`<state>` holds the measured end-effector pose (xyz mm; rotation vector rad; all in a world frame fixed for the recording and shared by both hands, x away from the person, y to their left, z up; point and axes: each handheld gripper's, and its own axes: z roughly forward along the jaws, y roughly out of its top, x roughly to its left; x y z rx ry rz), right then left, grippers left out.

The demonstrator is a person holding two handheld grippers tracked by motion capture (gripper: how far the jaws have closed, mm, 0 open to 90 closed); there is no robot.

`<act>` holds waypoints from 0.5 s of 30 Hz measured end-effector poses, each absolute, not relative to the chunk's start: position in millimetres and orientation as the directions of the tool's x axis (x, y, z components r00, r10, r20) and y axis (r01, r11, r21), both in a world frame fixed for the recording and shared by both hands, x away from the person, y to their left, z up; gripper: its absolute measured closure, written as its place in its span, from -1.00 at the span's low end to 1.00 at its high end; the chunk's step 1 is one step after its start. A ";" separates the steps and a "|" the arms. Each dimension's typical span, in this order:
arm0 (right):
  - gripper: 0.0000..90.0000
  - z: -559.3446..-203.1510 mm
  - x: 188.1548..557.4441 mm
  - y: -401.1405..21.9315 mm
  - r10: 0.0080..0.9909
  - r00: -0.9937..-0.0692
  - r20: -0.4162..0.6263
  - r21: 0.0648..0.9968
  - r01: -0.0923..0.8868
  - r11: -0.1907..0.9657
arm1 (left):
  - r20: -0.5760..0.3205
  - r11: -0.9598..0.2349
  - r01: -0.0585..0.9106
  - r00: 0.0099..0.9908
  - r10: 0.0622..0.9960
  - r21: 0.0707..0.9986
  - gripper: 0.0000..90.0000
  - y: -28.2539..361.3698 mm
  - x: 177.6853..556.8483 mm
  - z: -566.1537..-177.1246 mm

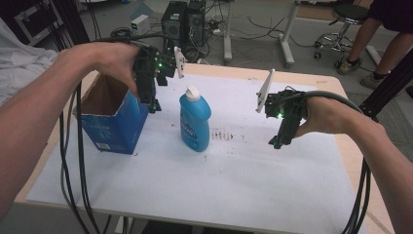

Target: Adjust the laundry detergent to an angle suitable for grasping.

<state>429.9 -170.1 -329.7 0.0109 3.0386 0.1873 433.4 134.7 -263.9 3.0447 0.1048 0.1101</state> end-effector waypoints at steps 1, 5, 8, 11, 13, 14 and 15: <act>-0.74 -329.9 429.5 -170.2 0.012 -0.995 -0.096 0.121 0.000 0.993 | 0.069 -0.993 0.065 0.995 0.072 0.096 -0.64 134.6 433.4 -264.0; -0.74 -329.5 428.2 -170.5 0.010 -0.996 -0.094 0.117 -0.001 0.993 | 0.073 -0.993 0.066 0.995 0.073 0.097 -0.64 133.9 432.9 -263.7; -0.74 -329.5 428.2 -170.5 0.010 -0.996 -0.090 0.118 0.000 0.993 | 0.082 -0.994 0.069 0.994 0.076 0.090 -0.64 132.4 430.6 -262.3; -0.74 -329.2 426.9 -170.9 0.007 -0.996 -0.091 0.113 -0.003 0.994 | 0.090 -0.993 0.071 0.993 0.079 0.095 -0.64 131.7 426.7 -259.8; -0.74 -328.2 426.3 -171.4 0.004 -0.996 -0.093 0.116 -0.007 0.993 | 0.090 -0.993 0.072 0.993 0.081 0.096 -0.64 132.0 425.5 -258.1; -0.74 -328.2 426.3 -171.4 0.004 -0.996 -0.093 0.116 -0.007 0.993 | 0.090 -0.993 0.072 0.993 0.081 0.096 -0.64 132.0 425.5 -258.1; -0.74 -327.8 426.0 -171.6 0.004 -0.996 -0.091 0.115 -0.007 0.993 | 0.091 -0.993 0.072 0.992 0.081 0.097 -0.64 132.2 425.2 -257.4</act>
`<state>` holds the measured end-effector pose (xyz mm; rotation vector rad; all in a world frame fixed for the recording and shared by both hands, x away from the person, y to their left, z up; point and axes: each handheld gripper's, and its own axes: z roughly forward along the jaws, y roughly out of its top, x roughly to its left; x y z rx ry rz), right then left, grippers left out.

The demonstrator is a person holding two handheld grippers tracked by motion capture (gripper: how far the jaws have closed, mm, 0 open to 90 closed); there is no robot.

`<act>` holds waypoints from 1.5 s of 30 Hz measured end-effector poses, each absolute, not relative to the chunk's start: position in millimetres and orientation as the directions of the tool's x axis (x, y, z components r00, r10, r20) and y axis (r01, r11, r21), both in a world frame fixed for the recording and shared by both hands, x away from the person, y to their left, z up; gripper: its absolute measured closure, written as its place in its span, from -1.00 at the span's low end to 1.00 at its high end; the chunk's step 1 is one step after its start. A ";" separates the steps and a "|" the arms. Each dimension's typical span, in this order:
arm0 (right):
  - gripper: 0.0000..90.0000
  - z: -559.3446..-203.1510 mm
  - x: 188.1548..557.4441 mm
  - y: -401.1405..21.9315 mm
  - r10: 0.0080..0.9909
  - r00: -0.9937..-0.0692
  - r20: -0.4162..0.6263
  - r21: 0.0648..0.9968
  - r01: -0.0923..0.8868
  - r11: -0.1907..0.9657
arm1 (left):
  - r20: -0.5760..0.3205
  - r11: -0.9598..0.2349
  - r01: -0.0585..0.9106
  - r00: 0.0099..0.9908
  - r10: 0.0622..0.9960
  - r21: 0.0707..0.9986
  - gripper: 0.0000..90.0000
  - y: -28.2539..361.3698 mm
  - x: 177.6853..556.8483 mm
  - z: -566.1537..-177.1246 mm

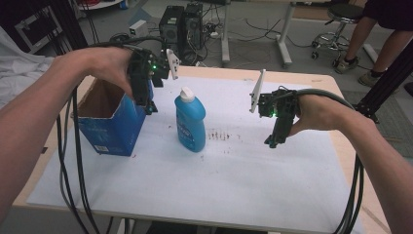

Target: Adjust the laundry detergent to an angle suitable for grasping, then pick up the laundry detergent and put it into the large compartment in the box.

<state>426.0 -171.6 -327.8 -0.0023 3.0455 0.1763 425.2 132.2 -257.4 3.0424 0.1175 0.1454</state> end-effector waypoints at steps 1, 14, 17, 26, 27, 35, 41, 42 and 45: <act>-0.74 -327.3 425.3 -171.7 0.003 -0.996 -0.094 0.116 -0.008 0.993 | 0.090 -0.992 0.072 0.993 0.081 0.099 -0.64 132.5 425.2 -256.9; -0.74 -328.2 424.4 -169.7 -0.004 -0.995 -0.101 0.112 -0.015 0.994 | 0.097 -0.992 0.062 0.993 0.072 0.109 -0.64 133.3 430.1 -259.1; -0.74 -327.8 423.7 -168.7 -0.009 -0.994 -0.104 0.114 -0.021 0.993 | 0.088 -0.992 0.057 0.994 0.067 0.110 -0.64 134.8 435.6 -260.5; -0.74 -327.6 419.8 -165.0 -0.023 -0.993 -0.114 0.110 -0.036 0.993 | 0.069 -0.993 0.022 0.997 0.030 0.117 -0.64 129.2 448.3 -263.4; -0.74 -327.4 419.9 -164.9 -0.020 -0.993 -0.116 0.112 -0.033 0.993 | 0.067 -0.993 0.013 0.998 0.021 0.118 -0.64 127.9 449.6 -263.9; -0.74 -330.5 421.2 -163.1 -0.023 -0.994 -0.102 0.098 -0.033 0.995 | 0.072 -0.989 -0.080 0.995 -0.071 0.125 -0.64 117.6 457.1 -261.9; -0.74 -330.7 418.4 -160.5 -0.028 -0.994 -0.103 0.092 -0.038 0.995 | 0.075 -0.978 -0.179 0.982 -0.171 0.111 -0.64 104.4 455.4 -260.9; -0.74 -330.3 417.5 -160.1 -0.025 -0.995 -0.101 0.091 -0.034 0.995 | 0.082 -0.975 -0.193 0.979 -0.185 0.108 -0.64 102.0 454.9 -261.0; -0.74 -330.3 416.2 -159.3 -0.026 -0.994 -0.104 0.088 -0.035 0.995 | 0.084 -0.969 -0.219 0.974 -0.210 0.114 -0.64 97.3 454.6 -261.3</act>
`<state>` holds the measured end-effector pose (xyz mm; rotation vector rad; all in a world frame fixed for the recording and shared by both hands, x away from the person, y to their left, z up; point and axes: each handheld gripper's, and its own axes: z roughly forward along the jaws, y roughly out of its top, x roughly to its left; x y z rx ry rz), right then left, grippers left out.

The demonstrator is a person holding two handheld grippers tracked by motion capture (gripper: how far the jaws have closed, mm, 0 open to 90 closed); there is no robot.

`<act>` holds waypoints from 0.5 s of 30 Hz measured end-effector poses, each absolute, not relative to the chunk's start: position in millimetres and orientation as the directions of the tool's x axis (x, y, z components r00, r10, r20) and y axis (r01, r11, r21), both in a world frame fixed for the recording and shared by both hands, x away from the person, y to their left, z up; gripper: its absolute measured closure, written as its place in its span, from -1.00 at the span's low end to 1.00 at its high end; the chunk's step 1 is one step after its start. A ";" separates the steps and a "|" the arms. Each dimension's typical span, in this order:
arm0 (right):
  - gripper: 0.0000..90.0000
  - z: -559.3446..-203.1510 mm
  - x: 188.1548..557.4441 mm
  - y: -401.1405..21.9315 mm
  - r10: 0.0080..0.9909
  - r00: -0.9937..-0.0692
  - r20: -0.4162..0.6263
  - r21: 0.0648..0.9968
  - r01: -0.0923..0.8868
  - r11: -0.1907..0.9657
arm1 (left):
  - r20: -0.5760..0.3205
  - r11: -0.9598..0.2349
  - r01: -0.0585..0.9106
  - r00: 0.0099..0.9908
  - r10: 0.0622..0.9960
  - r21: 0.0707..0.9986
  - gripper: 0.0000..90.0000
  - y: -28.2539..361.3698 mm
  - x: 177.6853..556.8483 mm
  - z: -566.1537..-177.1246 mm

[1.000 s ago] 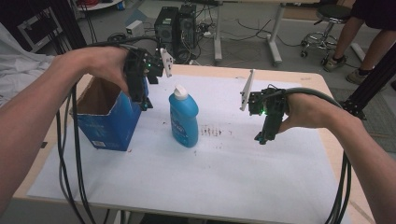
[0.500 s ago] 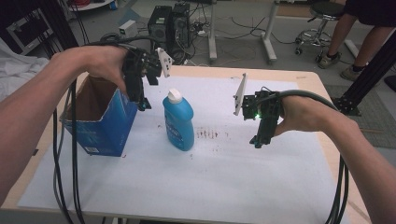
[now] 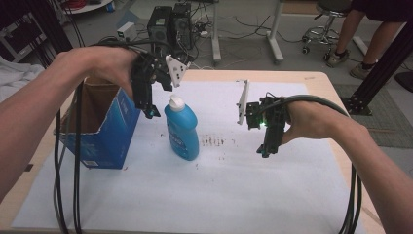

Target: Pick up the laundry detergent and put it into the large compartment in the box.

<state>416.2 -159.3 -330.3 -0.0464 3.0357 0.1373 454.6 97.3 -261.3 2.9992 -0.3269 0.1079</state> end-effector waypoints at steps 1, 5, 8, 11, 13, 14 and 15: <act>-0.74 -330.4 416.0 -158.9 -0.031 -0.994 -0.106 0.089 -0.041 0.995 | 0.083 -0.962 -0.245 0.968 -0.236 0.116 -0.64 93.1 455.0 -262.4; -0.74 -329.0 414.1 -158.5 -0.027 -0.994 -0.107 0.094 -0.038 0.995 | 0.069 -0.950 -0.290 0.957 -0.283 0.118 -0.64 86.1 455.9 -267.2; -0.74 -327.3 413.8 -159.6 -0.030 -0.993 -0.110 0.098 -0.041 0.994 | 0.062 -0.933 -0.341 0.940 -0.335 0.116 -0.63 80.7 455.1 -271.9; -0.74 -326.3 412.9 -161.3 -0.029 -0.993 -0.111 0.097 -0.040 0.994 | 0.060 -0.919 -0.377 0.926 -0.373 0.114 -0.63 76.9 453.7 -274.9; -0.74 -326.2 412.9 -161.9 -0.031 -0.993 -0.116 0.098 -0.043 0.994 | 0.069 -0.907 -0.404 0.915 -0.398 0.117 -0.63 74.7 453.0 -276.0; -0.74 -325.9 412.5 -162.4 -0.028 -0.993 -0.114 0.095 -0.039 0.995 | 0.072 -0.899 -0.422 0.906 -0.416 0.117 -0.63 73.1 452.7 -276.2; -0.74 -325.8 412.3 -162.5 -0.027 -0.993 -0.113 0.096 -0.038 0.995 | 0.073 -0.894 -0.432 0.902 -0.426 0.119 -0.63 72.4 452.1 -276.4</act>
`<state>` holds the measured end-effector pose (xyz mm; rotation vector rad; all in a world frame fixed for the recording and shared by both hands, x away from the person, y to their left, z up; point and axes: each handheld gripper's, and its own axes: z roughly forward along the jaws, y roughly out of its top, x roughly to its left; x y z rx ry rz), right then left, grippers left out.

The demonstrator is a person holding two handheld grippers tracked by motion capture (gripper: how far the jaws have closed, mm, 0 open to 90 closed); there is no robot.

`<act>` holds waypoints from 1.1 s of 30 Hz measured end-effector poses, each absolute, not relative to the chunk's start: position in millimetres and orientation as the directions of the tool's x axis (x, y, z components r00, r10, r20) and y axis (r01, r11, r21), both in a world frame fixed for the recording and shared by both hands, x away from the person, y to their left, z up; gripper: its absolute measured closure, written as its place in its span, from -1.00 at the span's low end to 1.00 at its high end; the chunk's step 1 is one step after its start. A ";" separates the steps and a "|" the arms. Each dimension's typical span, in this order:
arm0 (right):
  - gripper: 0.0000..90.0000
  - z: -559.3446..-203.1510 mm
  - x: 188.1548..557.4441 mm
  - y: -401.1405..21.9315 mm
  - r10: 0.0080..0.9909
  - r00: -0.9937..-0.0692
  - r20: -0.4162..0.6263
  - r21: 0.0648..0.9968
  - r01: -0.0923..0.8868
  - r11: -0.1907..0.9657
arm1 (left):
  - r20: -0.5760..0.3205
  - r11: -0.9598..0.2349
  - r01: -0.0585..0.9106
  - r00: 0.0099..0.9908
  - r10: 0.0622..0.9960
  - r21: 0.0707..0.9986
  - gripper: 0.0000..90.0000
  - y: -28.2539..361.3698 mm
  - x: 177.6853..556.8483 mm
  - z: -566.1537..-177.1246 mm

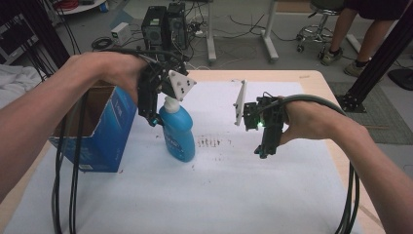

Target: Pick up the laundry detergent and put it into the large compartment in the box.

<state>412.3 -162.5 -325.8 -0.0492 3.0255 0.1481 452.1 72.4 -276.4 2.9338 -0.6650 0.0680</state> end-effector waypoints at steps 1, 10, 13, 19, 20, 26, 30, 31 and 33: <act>-0.74 -325.6 411.8 -162.4 -0.025 -0.993 -0.112 0.095 -0.035 0.995 | 0.074 -0.888 -0.443 0.897 -0.437 0.121 -0.63 71.7 451.5 -276.7; -0.74 -324.8 410.7 -162.3 -0.035 -0.992 -0.119 0.100 -0.047 0.994 | 0.069 -0.855 -0.507 0.862 -0.503 0.111 -0.63 67.4 449.1 -281.2; -0.74 -324.4 410.5 -162.8 -0.035 -0.992 -0.120 0.099 -0.047 0.994 | 0.071 -0.851 -0.513 0.858 -0.508 0.115 -0.63 65.5 448.1 -281.8; -0.74 -323.9 410.2 -164.6 -0.032 -0.992 -0.120 0.100 -0.044 0.994 | 0.063 -0.845 -0.522 0.853 -0.518 0.120 -0.60 61.6 444.8 -283.2; -0.74 -323.9 410.3 -164.8 -0.030 -0.992 -0.120 0.099 -0.042 0.994 | 0.063 -0.845 -0.522 0.853 -0.518 0.120 -0.60 61.6 444.8 -283.2; -0.74 -324.2 410.3 -164.4 -0.034 -0.992 -0.120 0.096 -0.046 0.994 | 0.058 -0.841 -0.530 0.848 -0.527 0.112 -0.52 61.0 444.1 -284.0; -0.74 -324.2 410.3 -164.4 -0.034 -0.992 -0.120 0.095 -0.045 0.994 | 0.055 -0.841 -0.530 0.848 -0.527 0.113 -0.49 60.9 444.0 -283.7; -0.74 -324.6 410.5 -164.7 -0.033 -0.992 -0.120 0.092 -0.044 0.995 | 0.054 -0.841 -0.530 0.848 -0.527 0.110 -0.49 60.2 443.2 -283.7; -0.74 -324.8 410.7 -164.9 -0.032 -0.992 -0.122 0.091 -0.043 0.995 | 0.052 -0.842 -0.528 0.849 -0.526 0.108 -0.48 59.9 442.9 -283.9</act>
